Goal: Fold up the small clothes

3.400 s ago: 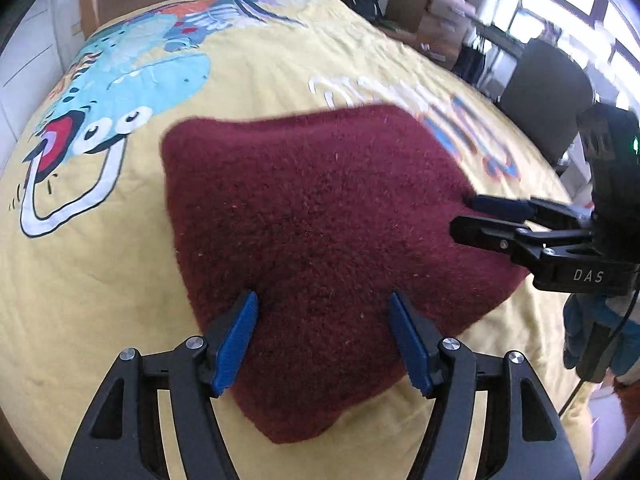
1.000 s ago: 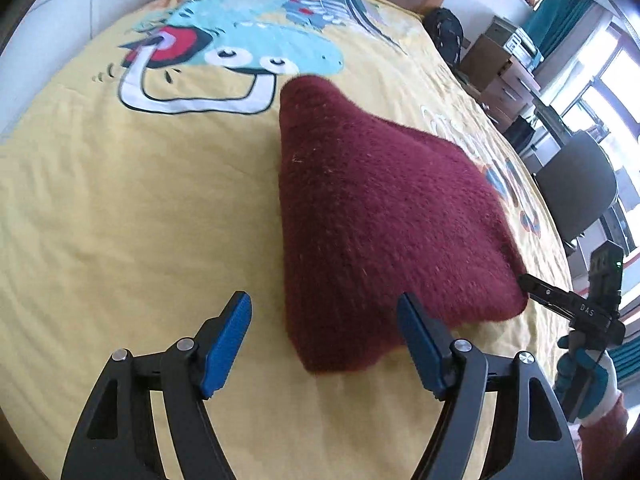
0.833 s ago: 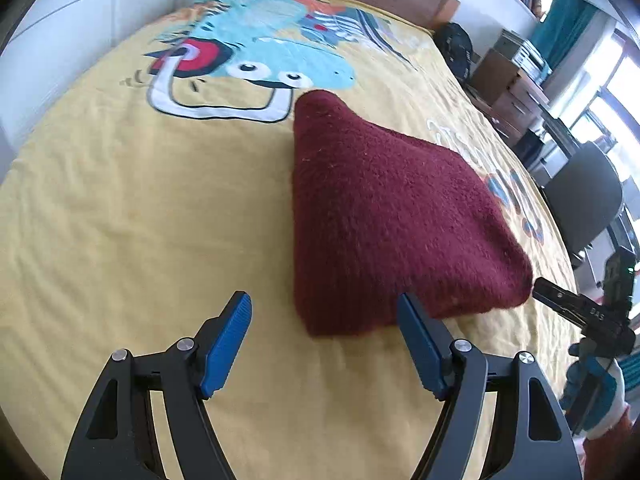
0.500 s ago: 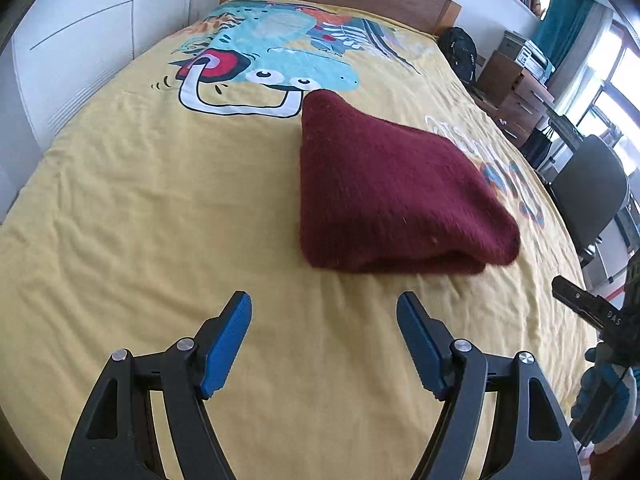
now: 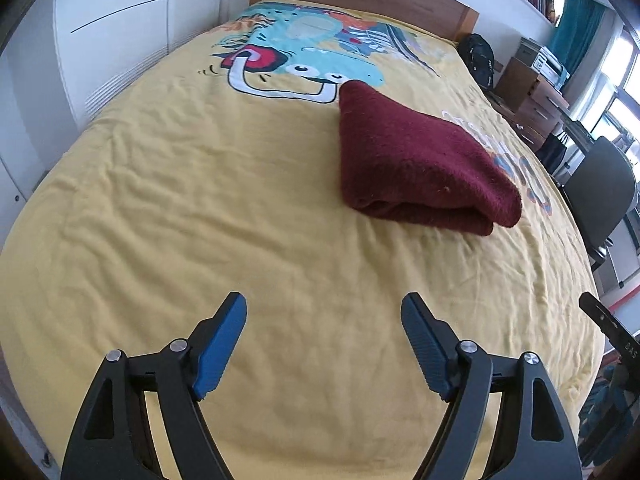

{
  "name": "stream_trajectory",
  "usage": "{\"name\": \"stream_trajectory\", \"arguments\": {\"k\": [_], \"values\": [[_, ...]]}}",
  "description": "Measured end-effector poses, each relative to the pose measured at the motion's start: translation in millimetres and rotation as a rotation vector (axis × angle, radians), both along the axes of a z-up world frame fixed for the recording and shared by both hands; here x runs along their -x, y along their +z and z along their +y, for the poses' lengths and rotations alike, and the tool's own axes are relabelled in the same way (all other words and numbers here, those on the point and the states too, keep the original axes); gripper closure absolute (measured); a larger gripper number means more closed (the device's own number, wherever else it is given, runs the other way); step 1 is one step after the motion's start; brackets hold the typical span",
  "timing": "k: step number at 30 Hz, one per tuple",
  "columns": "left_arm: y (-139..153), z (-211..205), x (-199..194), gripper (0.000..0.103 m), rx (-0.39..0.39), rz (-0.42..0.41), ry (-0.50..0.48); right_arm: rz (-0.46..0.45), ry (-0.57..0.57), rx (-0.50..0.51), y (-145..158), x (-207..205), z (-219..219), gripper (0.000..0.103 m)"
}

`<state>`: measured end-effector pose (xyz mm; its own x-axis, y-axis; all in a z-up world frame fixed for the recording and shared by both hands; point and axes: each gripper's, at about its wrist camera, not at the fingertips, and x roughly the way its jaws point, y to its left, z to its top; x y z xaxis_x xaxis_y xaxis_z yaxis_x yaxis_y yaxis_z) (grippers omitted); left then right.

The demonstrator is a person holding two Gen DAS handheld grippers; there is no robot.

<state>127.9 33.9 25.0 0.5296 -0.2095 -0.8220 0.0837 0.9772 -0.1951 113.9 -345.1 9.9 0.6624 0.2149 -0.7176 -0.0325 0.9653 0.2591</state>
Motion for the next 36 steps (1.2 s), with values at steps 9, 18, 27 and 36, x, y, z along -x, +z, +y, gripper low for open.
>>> {"name": "stream_trajectory", "arguments": {"k": [9, 18, 27, 36], "values": [[-4, 12, 27, 0.018, -0.025, -0.04, 0.027, -0.032, -0.011, 0.064, 6, 29, 11, 0.031], [-9, 13, 41, 0.007, -0.037, -0.071, 0.028, -0.035, -0.054, 0.083, 4, 42, 9, 0.023], [-12, 6, 46, 0.004, -0.044, -0.094, 0.02, -0.026, -0.077, 0.08, -7, 50, 3, 0.018], [-20, 3, 46, 0.003, -0.049, -0.095, 0.026, -0.024, -0.113, 0.101, -16, 57, -5, 0.0]]}}
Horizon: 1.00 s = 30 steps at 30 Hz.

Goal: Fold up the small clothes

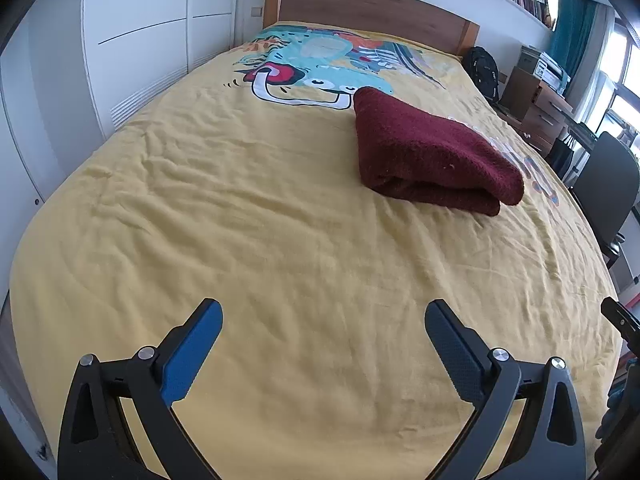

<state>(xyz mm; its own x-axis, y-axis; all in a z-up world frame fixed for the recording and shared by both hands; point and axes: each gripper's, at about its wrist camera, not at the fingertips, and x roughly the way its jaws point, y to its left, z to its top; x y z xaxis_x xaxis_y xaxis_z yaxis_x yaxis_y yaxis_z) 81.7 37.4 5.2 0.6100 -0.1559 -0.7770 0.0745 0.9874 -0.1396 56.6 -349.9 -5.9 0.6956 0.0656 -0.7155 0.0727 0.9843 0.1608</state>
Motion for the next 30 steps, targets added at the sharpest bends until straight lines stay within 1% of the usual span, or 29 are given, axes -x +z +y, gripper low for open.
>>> {"name": "stream_trajectory", "arguments": {"k": [11, 19, 30], "values": [[-4, 0, -3, 0.003, 0.011, -0.013, -0.01, -0.008, -0.025, 0.021, -7, 6, -7, 0.0], [-8, 0, -4, 0.003, -0.006, -0.017, -0.014, -0.005, -0.03, 0.034, -11, 7, -8, 0.0], [-15, -2, -8, 0.003, -0.05, -0.023, -0.012, -0.004, -0.045, 0.055, -13, 12, -15, 0.0]]}}
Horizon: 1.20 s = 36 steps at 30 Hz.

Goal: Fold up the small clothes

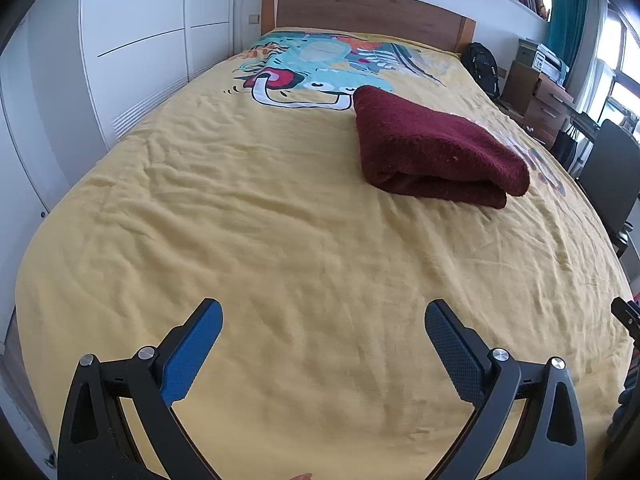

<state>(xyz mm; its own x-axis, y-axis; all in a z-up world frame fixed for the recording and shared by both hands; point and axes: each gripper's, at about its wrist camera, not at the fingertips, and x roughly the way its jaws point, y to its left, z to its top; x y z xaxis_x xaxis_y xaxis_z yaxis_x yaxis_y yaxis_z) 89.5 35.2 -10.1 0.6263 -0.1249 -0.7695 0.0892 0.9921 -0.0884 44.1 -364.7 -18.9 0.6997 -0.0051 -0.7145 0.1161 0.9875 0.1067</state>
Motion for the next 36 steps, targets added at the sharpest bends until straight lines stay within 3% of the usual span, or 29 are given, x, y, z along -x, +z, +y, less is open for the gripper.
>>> {"name": "stream_trajectory", "arguments": {"k": [36], "values": [[0, -25, 6, 0.003, -0.104, -0.069, -0.017, -0.002, -0.026, 0.036, 6, 6, -17, 0.0]]}}
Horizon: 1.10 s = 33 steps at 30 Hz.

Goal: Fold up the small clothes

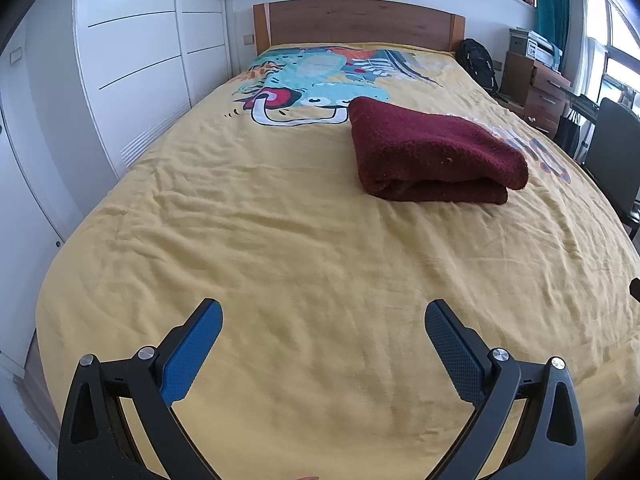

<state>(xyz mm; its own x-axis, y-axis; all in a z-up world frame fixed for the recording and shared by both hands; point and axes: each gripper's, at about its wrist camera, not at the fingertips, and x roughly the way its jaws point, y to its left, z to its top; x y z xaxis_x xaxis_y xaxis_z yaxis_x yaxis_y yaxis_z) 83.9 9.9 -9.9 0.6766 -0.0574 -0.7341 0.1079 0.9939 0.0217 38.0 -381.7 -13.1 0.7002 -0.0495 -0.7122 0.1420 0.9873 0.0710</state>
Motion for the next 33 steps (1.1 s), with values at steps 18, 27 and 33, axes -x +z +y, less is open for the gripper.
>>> {"name": "stream_trajectory", "arguments": {"k": [18, 27, 33], "values": [[-3.2, -6.4, 1.4, 0.003, -0.025, -0.003, 0.003, -0.002, -0.017, -0.006, -4.4, 1.5, -5.4, 0.0], [-7.5, -5.0, -0.6, 0.003, -0.054, 0.006, 0.03, -0.002, -0.017, -0.006, -4.3, 1.3, -5.8, 0.0], [-8.5, -4.9, -0.4, 0.003, -0.057, 0.009, 0.033, -0.004, -0.019, -0.004, -4.2, 1.7, -5.3, 0.0]]}}
